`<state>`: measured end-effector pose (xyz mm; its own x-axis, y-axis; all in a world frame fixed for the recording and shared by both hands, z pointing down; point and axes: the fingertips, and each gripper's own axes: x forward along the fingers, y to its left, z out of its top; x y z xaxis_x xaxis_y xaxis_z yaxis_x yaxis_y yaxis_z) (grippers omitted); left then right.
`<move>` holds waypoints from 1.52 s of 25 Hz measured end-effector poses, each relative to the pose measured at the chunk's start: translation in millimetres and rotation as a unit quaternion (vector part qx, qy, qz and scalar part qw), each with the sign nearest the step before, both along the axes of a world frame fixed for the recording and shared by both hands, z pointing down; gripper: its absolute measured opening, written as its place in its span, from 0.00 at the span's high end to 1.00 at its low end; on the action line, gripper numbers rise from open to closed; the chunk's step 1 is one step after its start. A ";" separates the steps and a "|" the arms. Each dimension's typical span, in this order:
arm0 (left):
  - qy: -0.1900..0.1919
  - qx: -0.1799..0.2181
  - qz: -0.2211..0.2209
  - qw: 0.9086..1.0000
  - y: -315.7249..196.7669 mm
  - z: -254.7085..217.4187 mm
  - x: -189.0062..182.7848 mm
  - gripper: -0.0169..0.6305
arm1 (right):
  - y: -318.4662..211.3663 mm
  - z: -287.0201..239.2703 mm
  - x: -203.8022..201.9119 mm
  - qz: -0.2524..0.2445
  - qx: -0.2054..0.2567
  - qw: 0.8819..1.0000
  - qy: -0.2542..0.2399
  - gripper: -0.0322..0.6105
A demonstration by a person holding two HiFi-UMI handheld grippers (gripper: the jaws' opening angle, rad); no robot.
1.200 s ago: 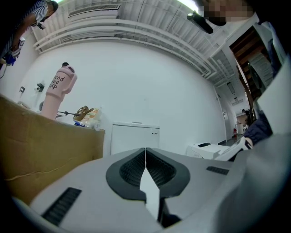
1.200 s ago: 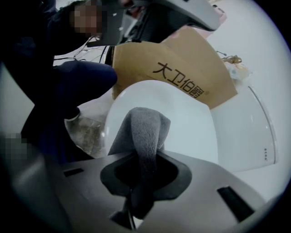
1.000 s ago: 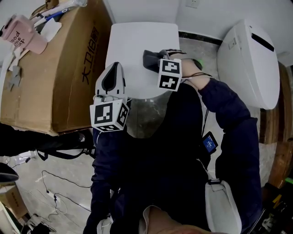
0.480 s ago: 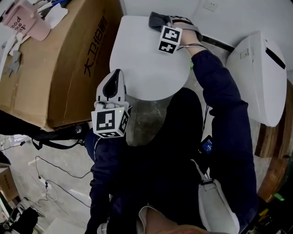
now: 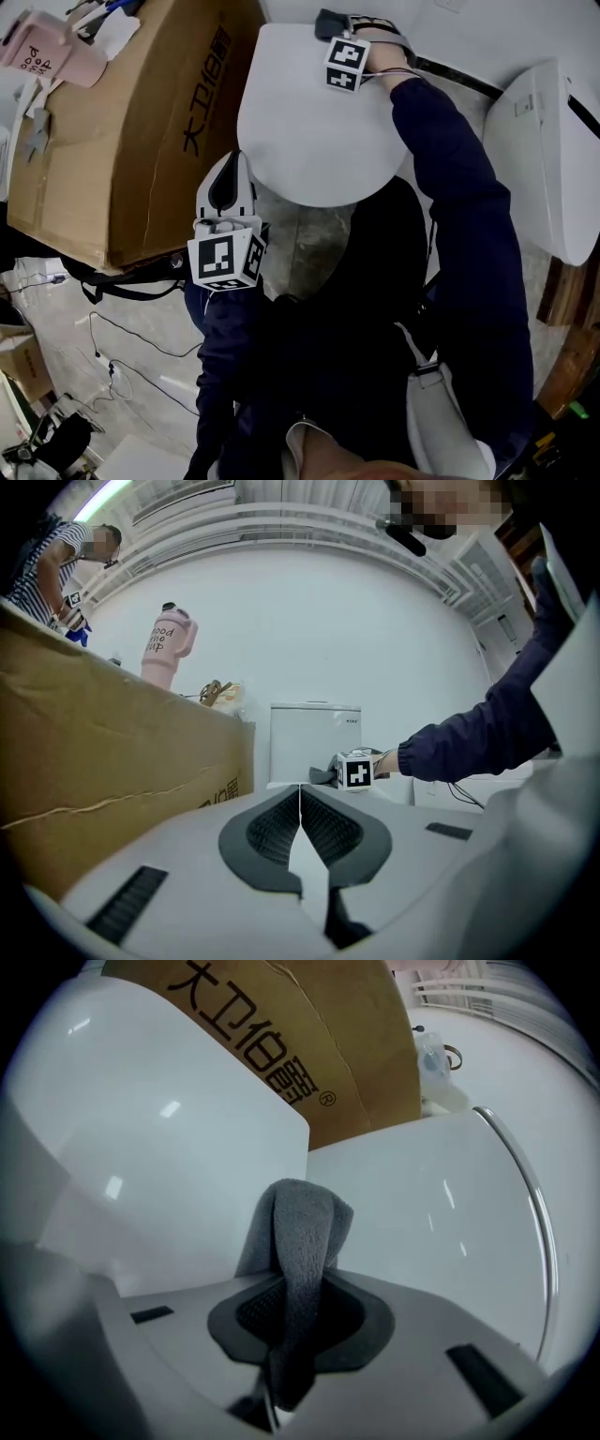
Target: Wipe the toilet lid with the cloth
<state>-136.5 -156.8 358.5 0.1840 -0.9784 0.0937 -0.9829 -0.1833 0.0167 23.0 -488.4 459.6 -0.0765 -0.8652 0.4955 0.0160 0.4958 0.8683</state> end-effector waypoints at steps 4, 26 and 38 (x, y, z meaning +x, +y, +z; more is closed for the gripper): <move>0.007 0.008 0.007 1.000 -5.4 -2.1 2.6 0.95 | 22.8 3.4 -4.6 -0.010 -0.027 1.000 -0.004 0.85; 0.039 0.055 0.053 0.996 -19.7 -33.7 4.3 0.95 | 239.7 28.0 -36.4 -0.055 -0.149 0.987 -0.019 0.85; 0.047 0.065 0.065 0.995 -13.5 -41.4 2.5 0.95 | 331.9 34.8 -44.2 -0.050 -0.207 0.976 -0.051 0.85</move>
